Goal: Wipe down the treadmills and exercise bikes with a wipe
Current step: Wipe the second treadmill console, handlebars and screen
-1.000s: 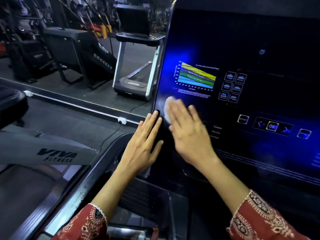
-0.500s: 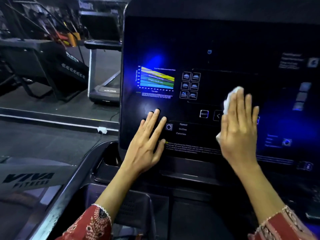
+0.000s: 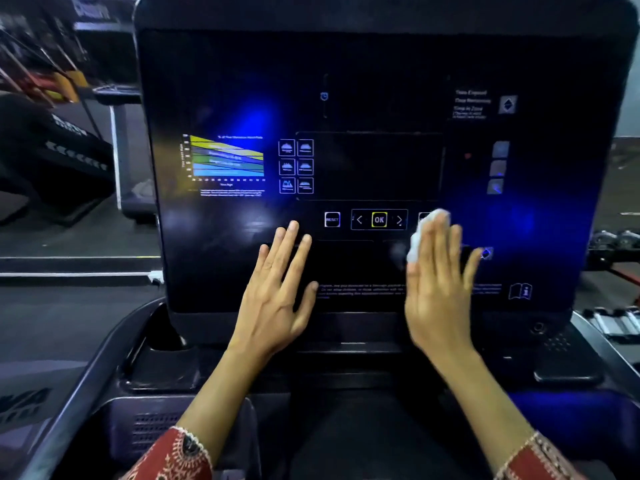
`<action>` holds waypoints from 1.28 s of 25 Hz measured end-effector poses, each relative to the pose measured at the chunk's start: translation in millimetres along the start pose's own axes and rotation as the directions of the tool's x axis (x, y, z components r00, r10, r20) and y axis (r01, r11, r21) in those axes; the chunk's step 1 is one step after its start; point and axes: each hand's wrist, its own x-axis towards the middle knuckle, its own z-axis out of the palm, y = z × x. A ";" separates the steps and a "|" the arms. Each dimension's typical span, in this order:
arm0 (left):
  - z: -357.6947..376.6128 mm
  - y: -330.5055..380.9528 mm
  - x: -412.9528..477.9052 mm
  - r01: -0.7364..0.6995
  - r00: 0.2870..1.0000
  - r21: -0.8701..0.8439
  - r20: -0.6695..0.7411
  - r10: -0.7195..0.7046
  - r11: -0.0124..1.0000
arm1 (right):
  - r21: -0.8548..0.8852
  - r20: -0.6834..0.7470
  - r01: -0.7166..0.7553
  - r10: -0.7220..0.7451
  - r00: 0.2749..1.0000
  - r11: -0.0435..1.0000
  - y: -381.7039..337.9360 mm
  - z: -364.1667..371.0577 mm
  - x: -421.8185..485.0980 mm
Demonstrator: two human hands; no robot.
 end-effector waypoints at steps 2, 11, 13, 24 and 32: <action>6.0 7.9 2.5 -0.020 1.000 -0.001 0.002 0.020 1.000 | -0.006 0.041 0.200 -0.200 0.979 0.980 -12.9 8.1 -19.8; 16.8 27.8 12.7 -0.003 0.999 0.007 -0.036 0.003 1.000 | 0.059 0.009 -0.137 0.136 0.991 0.989 26.5 -4.7 -17.8; 16.6 26.3 12.2 -0.017 0.999 0.017 -0.032 0.018 1.000 | 0.100 0.053 0.003 -0.008 0.999 0.995 0.5 5.0 -41.4; -21.8 -32.4 -27.7 0.030 0.999 0.130 -0.024 -0.028 0.991 | 0.143 0.138 0.069 -0.089 0.986 0.987 -80.9 21.4 -54.1; -55.6 -93.6 -53.7 0.091 0.995 0.167 -0.042 -0.085 0.982 | 0.024 0.057 0.115 -0.116 0.992 0.993 -128.5 32.5 5.5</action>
